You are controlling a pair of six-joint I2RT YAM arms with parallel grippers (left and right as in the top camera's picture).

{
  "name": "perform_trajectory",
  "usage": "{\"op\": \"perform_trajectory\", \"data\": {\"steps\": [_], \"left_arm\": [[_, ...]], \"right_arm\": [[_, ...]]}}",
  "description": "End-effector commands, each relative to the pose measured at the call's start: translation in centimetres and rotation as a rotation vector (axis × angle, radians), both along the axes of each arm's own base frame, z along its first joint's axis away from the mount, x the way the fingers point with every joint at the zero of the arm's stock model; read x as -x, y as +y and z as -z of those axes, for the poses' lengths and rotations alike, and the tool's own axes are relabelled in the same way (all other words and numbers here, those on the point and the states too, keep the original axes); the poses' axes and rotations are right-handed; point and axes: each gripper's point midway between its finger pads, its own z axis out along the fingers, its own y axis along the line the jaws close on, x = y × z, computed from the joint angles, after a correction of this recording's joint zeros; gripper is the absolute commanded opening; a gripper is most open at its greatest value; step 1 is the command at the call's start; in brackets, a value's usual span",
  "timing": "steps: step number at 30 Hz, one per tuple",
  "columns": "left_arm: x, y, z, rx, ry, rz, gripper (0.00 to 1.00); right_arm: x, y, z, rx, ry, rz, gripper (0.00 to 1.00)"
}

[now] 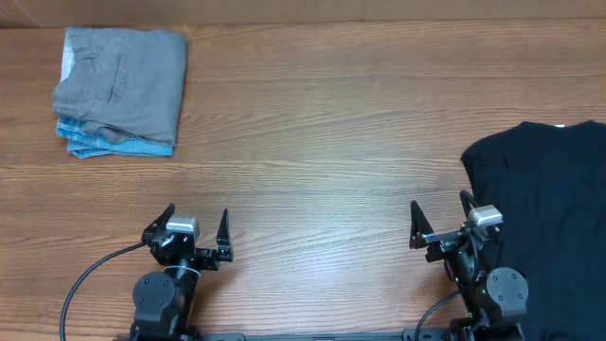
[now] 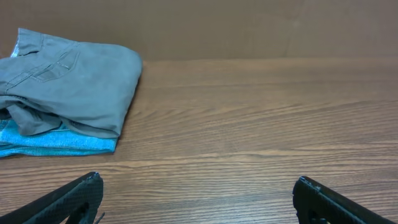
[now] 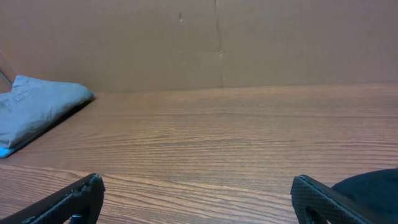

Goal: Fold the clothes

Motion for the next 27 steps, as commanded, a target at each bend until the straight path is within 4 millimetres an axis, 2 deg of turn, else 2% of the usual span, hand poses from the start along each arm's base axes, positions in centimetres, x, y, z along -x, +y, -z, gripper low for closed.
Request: {"op": "perform_trajectory", "data": {"steps": [1,7,12,17,21,23,24,27], "left_arm": [[0.0,0.1,-0.1,-0.018,-0.014,0.005,1.0],[0.0,0.0,-0.3,-0.016,-0.019,0.006,1.0],[0.3,-2.0,-0.3,0.072,-0.005,0.114,1.0],[1.1,-4.4,-0.9,0.112,-0.009,0.256,1.0],[1.6,-4.9,-3.4,0.115,-0.056,0.287,1.0],[2.0,-4.6,-5.9,0.11,-0.101,0.278,1.0],[2.2,-4.5,-7.8,0.102,-0.123,0.276,1.0],[2.5,-4.5,-11.1,0.103,-0.106,0.275,1.0]], "right_arm": [[0.0,-0.1,-0.2,-0.001,-0.013,0.006,1.0],[0.0,-0.1,-0.2,-0.001,-0.013,0.006,1.0],[0.0,-0.1,-0.2,-0.002,-0.014,0.003,1.0],[1.2,3.1,-1.0,-0.017,-0.039,-0.193,1.0],[1.8,3.5,-3.7,-0.119,-0.056,-0.217,1.0],[2.3,3.4,-5.6,-0.142,-0.078,-0.218,1.0],[2.7,3.4,-7.0,-0.141,-0.092,-0.218,1.0],[3.3,3.3,-9.6,-0.141,-0.076,-0.217,1.0]]}}
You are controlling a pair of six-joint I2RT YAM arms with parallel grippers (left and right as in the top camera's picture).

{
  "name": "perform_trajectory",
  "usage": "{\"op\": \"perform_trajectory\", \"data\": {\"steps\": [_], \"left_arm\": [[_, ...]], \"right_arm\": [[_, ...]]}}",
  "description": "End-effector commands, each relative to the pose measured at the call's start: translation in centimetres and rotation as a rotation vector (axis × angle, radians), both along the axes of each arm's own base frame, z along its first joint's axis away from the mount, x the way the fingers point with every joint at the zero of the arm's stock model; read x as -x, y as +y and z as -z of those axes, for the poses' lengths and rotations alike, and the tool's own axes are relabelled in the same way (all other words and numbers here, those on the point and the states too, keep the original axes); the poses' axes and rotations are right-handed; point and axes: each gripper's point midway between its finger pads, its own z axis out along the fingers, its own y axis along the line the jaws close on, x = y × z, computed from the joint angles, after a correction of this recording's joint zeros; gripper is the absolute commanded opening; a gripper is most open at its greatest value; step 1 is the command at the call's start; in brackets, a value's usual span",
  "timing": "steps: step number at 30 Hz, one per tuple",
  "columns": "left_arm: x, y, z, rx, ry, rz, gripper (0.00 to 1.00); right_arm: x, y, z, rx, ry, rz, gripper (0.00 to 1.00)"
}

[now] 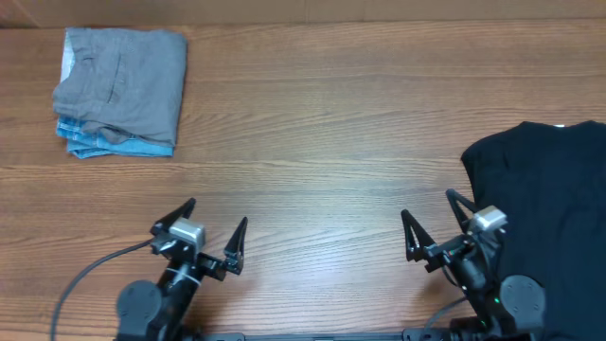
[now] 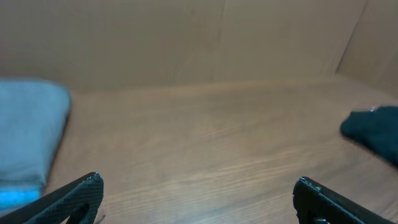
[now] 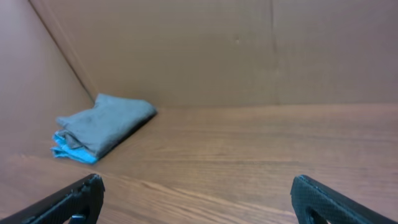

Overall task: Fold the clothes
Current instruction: 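Raise both arms and move the right gripper toward the black shirt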

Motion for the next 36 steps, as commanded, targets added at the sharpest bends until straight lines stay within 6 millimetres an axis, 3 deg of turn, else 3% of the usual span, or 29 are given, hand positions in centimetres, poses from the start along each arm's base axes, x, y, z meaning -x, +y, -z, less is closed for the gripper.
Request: {"op": "perform_trajectory", "data": {"steps": [1,5,9,14,20,24,31,36], "left_arm": [[0.3,-0.1,-5.3,0.006,-0.008,0.009,1.0],[-1.1,-0.2,-7.5,-0.009,0.147,0.011,1.0],[-3.0,-1.0,-9.0,-0.02,0.37,0.042,1.0],[-4.9,-1.6,-8.9,-0.024,0.543,0.066,1.0],[-4.7,-4.5,-8.2,0.052,0.625,0.241,1.0],[-4.8,-4.9,-7.7,0.063,0.651,0.26,1.0],[-4.3,-5.0,-7.1,-0.009,0.643,0.29,1.0],[-3.7,-5.4,-4.0,-0.14,0.749,0.24,1.0]], "right_arm": [[1.0,0.0,-4.7,-0.026,-0.021,-0.009,1.0],[0.4,0.1,-6.8,-0.015,0.083,-0.009,1.0],[-1.5,0.5,-7.4,0.0,0.256,-0.018,1.0],[-3.7,1.0,-7.3,0.012,0.434,-0.036,1.0],[-3.9,3.0,-5.3,-0.012,0.55,-0.156,1.0],[-3.4,3.9,-4.6,-0.03,0.601,-0.217,1.0],[-3.6,3.2,-3.8,-0.014,0.624,-0.175,1.0],[-4.6,1.3,0.2,-0.007,0.801,-0.026,1.0]]}}
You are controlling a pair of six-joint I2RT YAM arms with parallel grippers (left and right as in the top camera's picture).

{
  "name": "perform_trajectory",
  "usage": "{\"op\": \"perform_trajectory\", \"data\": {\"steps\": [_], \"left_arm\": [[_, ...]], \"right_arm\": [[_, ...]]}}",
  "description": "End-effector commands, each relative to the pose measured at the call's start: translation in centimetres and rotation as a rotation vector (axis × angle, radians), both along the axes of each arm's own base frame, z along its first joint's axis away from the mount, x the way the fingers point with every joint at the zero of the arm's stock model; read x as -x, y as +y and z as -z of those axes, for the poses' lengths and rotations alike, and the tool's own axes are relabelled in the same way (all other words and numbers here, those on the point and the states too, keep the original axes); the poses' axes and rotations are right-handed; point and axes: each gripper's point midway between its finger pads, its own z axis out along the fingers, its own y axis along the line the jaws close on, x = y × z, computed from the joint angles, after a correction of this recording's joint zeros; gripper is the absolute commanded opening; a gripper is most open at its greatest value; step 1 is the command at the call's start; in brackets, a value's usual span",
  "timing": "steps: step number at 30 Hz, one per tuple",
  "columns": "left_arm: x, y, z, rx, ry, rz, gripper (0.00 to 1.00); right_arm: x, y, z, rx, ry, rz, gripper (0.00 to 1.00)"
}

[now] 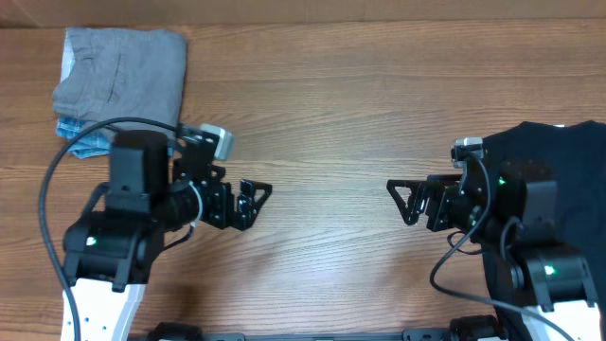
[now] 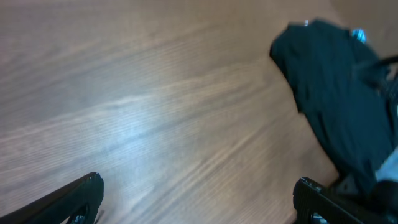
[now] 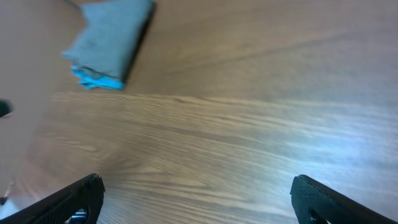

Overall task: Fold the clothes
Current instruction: 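Raise both arms and move the right gripper toward the black shirt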

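Observation:
A crumpled black garment (image 1: 559, 156) lies at the table's right edge; the left wrist view shows the black garment (image 2: 336, 93) at its upper right. My left gripper (image 1: 258, 204) hangs open above the table's middle-left, pointing right. Its fingers (image 2: 74, 199) have nothing between them. My right gripper (image 1: 398, 202) is open too, pointing left, just left of the black garment. Only bare wood shows between its fingers (image 3: 326, 199).
A folded stack (image 1: 118, 76), grey trousers on a blue garment, sits at the far left corner, and the right wrist view has the folded stack (image 3: 112, 43) at its upper left. A black cable (image 1: 57, 189) loops beside the left arm. Wooden tabletop (image 1: 322, 114) lies between the arms.
Both arms have risen from the front edge and turned inward. The grippers now face each other over the middle of the table, both open. The clothes have not moved.
At first both grippers sat low and open at the front edge, pointing toward the far side. Then each had turned slightly inward. Now both are raised and face each other, the left looking at the black garment, the right at the folded stack.

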Motion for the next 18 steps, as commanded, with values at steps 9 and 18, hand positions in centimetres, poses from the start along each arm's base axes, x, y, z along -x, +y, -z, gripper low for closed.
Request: {"op": "perform_trajectory", "data": {"steps": [9,18], "left_arm": [[0.0,-1.6,3.0,-0.201,0.045,0.071,1.0],[0.2,-1.8,3.0,-0.193,0.051,0.08,1.0]], "right_arm": [[-1.6,-1.3,2.9,0.051,0.142,0.09,1.0],[-1.7,-0.8,2.5,0.028,0.128,0.068,1.0]]}}
